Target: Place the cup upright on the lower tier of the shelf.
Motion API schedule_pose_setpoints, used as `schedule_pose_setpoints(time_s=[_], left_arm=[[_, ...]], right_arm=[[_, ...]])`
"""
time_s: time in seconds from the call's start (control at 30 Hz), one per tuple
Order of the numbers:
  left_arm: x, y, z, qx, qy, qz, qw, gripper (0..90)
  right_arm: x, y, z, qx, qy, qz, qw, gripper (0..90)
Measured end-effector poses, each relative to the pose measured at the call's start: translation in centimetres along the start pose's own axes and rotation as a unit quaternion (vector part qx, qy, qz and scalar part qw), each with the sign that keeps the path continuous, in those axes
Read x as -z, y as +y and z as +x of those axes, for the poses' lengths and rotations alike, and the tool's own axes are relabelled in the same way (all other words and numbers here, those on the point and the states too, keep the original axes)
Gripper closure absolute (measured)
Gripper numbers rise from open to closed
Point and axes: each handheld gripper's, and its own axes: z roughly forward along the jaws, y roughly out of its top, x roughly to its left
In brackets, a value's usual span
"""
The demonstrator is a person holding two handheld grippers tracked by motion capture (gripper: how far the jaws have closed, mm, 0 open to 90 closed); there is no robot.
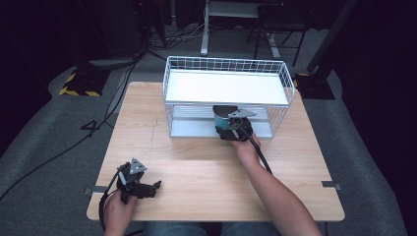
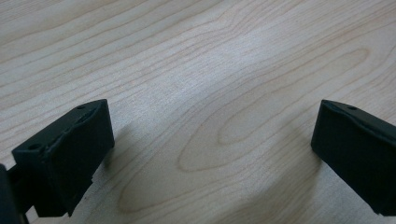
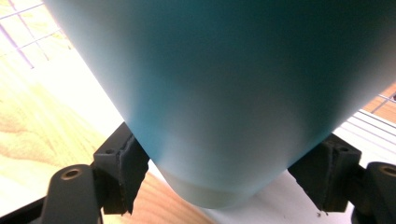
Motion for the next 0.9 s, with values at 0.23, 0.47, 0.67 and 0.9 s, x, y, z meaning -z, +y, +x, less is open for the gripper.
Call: schedule_pose_setpoints(time_s=[0.23, 0.47, 0.67, 0.9], left_arm=[[0.0, 0.0, 0.0, 0.001, 0.0, 0.0, 1.0, 0.0], [0.0, 0.0, 0.0, 0.0, 0.0, 0.0, 1.0, 0.0], [0.0, 0.0, 0.0, 0.0, 0.0, 0.0, 1.0, 0.0], [0.0, 0.0, 0.0, 0.0, 0.0, 0.0, 1.0, 0.0]], right_arm=[[-1.4, 0.2, 0.0, -0.005, -0.005, -0.001, 1.0, 26.1], [-2.9, 0.1, -0.1, -0.013, -0.016, -0.009, 0.9997, 26.1], [-3.6, 0.0, -0.5, -0.026, -0.022, -0.012, 0.9993, 26.1], [-4.2, -0.4, -0.9, -0.036, -0.023, -0.008, 0.9991, 26.0]])
